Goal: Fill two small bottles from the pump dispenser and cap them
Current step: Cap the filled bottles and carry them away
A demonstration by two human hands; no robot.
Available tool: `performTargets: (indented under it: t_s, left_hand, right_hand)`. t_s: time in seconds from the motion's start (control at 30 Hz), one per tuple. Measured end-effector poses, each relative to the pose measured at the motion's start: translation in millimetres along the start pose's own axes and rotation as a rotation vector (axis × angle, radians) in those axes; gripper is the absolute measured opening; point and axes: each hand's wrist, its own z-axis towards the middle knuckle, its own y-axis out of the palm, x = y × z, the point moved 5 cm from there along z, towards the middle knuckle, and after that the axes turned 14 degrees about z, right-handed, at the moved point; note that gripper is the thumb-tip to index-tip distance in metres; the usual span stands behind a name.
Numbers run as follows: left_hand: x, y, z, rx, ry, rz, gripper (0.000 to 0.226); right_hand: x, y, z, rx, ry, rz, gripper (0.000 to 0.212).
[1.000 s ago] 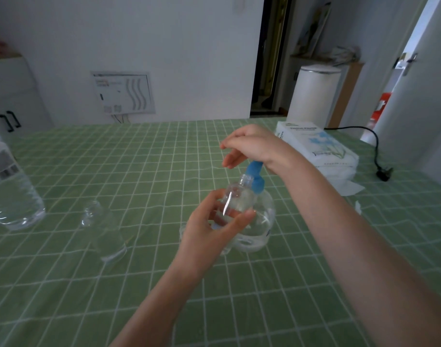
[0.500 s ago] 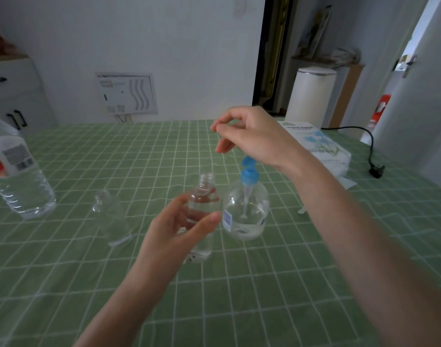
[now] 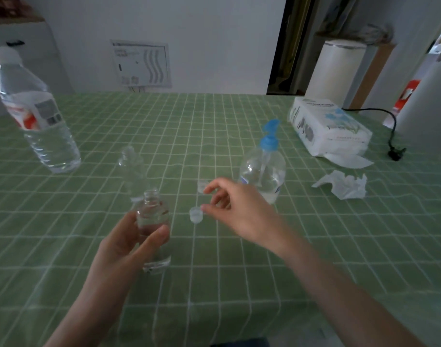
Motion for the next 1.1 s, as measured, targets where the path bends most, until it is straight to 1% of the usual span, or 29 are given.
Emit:
performTargets:
  t_s: [0.1,0.17,0.27,0.4,0.5,0.63,0.7,0.87,1.0,1.1]
  left_hand:
    - [0,-2,-1,0.004,0.013,-0.012,0.029]
    - [-2,-3,0,-0.007,0.015,-0.018,0.029]
    - [-5,-3,1,-0.011,0.015,-0.031,0.032]
    - [-7,-3,4,-0.001,0.021,-0.055,0.031]
    - [-6,0,5,-0.016,0.031,-0.034,0.030]
    - [0,2,9,-0.011,0.048,0.000,0.026]
    - [4,4,11,-0.012,0.059,0.014,0.025]
    - [12,8,13,-0.048,0.095,0.059,0.029]
    - [14,9,13,-0.090,0.107,0.093,0.033]
    - [13,9,13,-0.082,0.104,0.100,0.034]
  right_hand:
    - [24,23,0,-0.024,0.102,-0.114,0.047]
    - [31,33,3,-0.020,0.109,-0.150,0.048]
    - [34,40,9,0.006,0.087,-0.196,0.046]
    - [31,44,13,0.019,0.059,-0.217,0.035]
    - [23,38,11,0.016,0.042,-0.116,0.030]
    - [1,22,7,0.015,0.040,0.198,0.021]
    - [-10,13,5,0.019,0.000,0.280,0.018]
    - [-30,-2,1,0.025,-0.110,0.316,0.016]
    - [-37,-2,-1,-0.019,-0.153,0.260,0.016]
    - [-40,-3,-2,-0.052,-0.168,0.204,0.022]
